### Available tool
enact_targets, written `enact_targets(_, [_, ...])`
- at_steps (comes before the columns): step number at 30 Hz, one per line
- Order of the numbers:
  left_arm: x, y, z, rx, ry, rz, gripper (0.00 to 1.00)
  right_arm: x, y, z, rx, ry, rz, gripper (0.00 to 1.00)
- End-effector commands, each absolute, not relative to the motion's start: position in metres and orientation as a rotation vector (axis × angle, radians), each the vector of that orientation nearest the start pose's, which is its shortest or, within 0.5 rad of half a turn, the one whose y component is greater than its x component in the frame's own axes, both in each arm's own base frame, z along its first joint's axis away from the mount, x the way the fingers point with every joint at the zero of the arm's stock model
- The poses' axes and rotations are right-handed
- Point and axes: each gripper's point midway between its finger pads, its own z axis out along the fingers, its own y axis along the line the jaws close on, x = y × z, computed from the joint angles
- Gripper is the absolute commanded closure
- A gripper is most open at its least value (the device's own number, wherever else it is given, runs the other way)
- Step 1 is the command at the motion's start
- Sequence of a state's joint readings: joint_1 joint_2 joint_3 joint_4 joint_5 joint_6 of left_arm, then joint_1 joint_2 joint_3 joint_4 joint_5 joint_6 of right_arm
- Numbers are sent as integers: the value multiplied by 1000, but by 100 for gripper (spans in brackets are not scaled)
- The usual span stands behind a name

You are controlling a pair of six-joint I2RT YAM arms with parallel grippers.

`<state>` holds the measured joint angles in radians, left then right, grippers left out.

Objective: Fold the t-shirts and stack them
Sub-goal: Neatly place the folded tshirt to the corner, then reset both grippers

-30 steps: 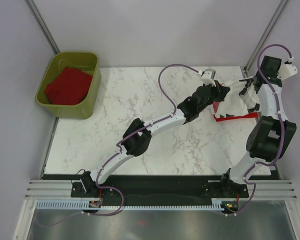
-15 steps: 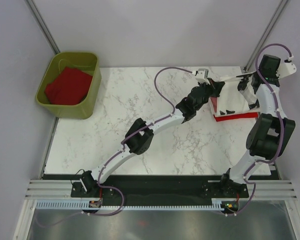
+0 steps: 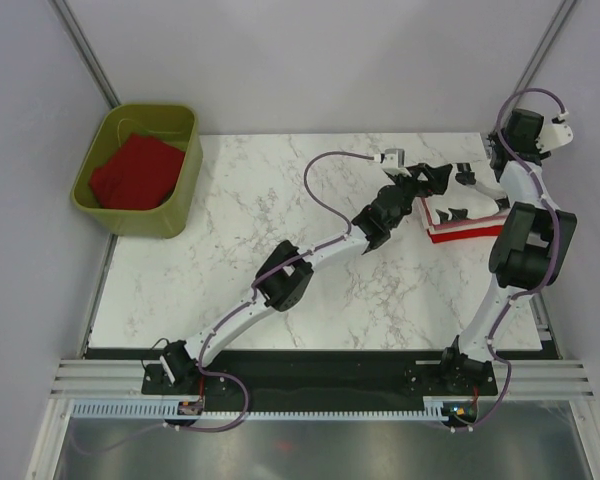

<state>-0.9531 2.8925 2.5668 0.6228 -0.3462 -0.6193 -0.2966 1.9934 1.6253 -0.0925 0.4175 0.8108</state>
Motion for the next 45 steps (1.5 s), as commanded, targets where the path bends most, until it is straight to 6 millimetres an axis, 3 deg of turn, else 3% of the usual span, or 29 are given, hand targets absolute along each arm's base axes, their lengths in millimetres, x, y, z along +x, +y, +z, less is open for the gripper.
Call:
enact_targets(1, [492,-580,263,-191,1193,-1132,1,565,-230,237,1206,1401,-75,32])
enact_targets(7, [497,-566,283,-160,1203,-1065,0,553,-221,255,1177,1396,-154,30])
enact_targets(9, [501,-561,280,-185,1247,-1017,0,550,-207,267,1130,1415,-210,30])
enact_targets(10, [502,-559,266,-181,1285,-990,1,547,-205,269,1127,1418,-230,30])
enact_targets(11, [500,-551,285,-198,1274,-985,2,544,-200,275,1118,1419,-220,31])
enact_targets(12, [499,-547,287,-206,1284,-978,2,543,-195,277,1117,1423,-204,32])
enact_targets(13, [498,-545,267,-196,1333,-949,2,544,-187,270,1099,1464,-163,32])
enact_targets(14, [495,-534,295,-211,1309,-957,2,542,-182,275,1086,1467,-138,33])
enact_targets(17, [491,-517,275,-222,1398,-904,2,544,-157,271,1009,1542,-70,33])
enact_targets(18, [487,-503,299,-249,1379,-922,2,545,-141,265,962,1582,-61,32])
enact_targets(19, [484,-495,273,-243,1441,-887,2,544,-132,270,910,1594,-69,30])
enact_targets(20, [484,-485,268,-254,1461,-877,1,547,-111,268,847,1630,-39,25])
enact_targets(21, [477,-471,290,-289,1447,-910,0,545,-100,260,812,1663,-34,23])
enact_targets(22, [471,-461,255,-286,1523,-876,0,542,-91,264,779,1672,-30,20])
enact_targets(24, [464,-438,246,-338,1563,-888,0,536,-61,254,714,1726,4,8])
enact_targets(25, [452,-421,236,-344,1602,-869,0,531,-51,261,684,1723,18,2])
enact_targets(29, [432,-362,219,-346,1706,-753,0,506,4,255,566,1791,66,2])
enact_targets(30, [428,-347,221,-356,1716,-731,0,497,10,243,554,1822,61,2])
enact_targets(31, [419,-333,205,-343,1771,-705,0,488,16,248,537,1822,67,2])
enact_targets(32, [416,-308,223,-367,1756,-705,0,480,31,245,501,1838,81,2])
enact_targets(33, [411,-294,222,-380,1773,-704,0,471,37,233,462,1873,63,2])
enact_targets(34, [401,-283,207,-363,1830,-707,0,461,42,241,441,1858,65,2])
enact_targets(35, [399,-255,222,-393,1817,-704,0,452,56,229,396,1889,72,2])
enact_targets(36, [390,-241,207,-397,1854,-679,0,446,63,228,351,1898,72,2])
enact_targets(38, [377,-210,216,-408,1844,-620,0,428,91,224,268,1913,109,2])
enact_targets(40, [360,-194,206,-409,1854,-572,0,416,113,226,220,1904,167,2])
enact_targets(41, [350,-190,217,-421,1824,-612,0,403,137,216,159,1928,216,2])
enact_targets(42, [340,-186,202,-417,1853,-615,0,397,148,215,134,1925,242,2])
enact_targets(45, [317,-183,188,-349,1881,-639,0,368,179,194,40,1964,271,2])
